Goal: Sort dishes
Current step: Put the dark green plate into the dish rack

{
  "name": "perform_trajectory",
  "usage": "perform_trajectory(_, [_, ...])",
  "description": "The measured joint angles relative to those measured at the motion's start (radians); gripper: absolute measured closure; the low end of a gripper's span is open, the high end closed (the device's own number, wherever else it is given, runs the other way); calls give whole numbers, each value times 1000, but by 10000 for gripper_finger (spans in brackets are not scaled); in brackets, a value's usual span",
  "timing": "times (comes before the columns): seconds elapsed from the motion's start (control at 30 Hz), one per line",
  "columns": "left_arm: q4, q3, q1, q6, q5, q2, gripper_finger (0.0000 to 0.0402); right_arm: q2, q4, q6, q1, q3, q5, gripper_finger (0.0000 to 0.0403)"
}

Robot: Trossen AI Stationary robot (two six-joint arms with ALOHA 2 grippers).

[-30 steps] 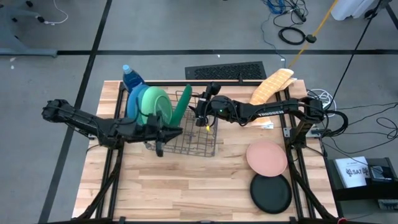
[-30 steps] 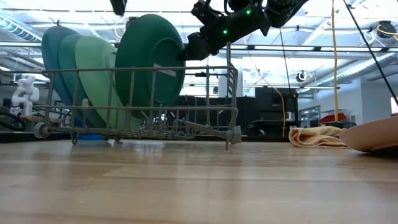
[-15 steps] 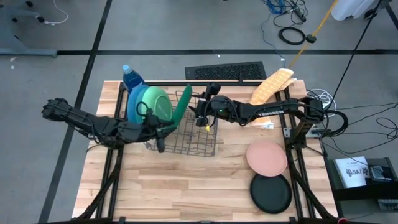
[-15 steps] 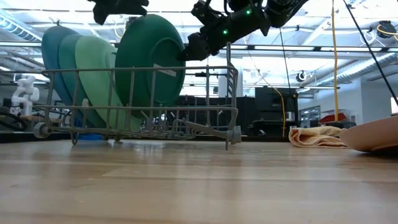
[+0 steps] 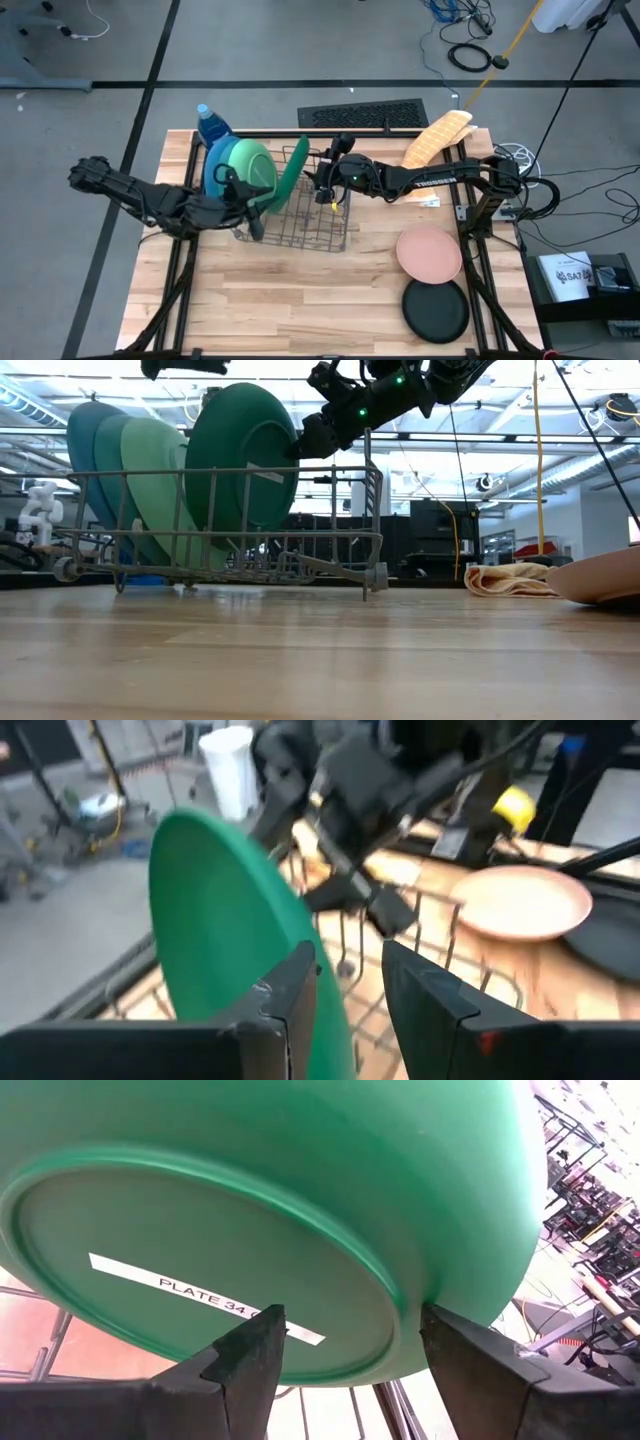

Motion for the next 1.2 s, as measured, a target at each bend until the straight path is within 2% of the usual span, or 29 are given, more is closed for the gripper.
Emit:
perform_trajectory(0.17, [-108, 0, 27, -134, 5, 40, 284, 0, 1, 0, 0, 0, 0, 174])
perform_trajectory(0.4, [-88, 0, 60, -151, 40, 89, 288, 0, 2, 3, 0, 0, 0, 174])
perform_trajectory(0.5, [-79, 0, 74, -161, 65, 92, 317, 0, 2, 3, 0, 0, 0, 174])
perform_trajectory(0.63, [-62, 0, 83, -190, 97, 89, 385, 0, 1, 3, 9, 0, 0, 174])
perform_trajectory(0.8, [-56, 0, 90, -220, 83, 88, 397, 0, 1, -1, 30, 0, 1, 174])
perform_trajectory(1.0, [99, -1, 89, -227, 122, 77, 399, 0, 0, -3, 44, 0, 7, 174])
perform_trajectory(1.2, [116, -17, 50, -256, 143, 77, 400, 0, 0, -3, 66, 0, 6, 174])
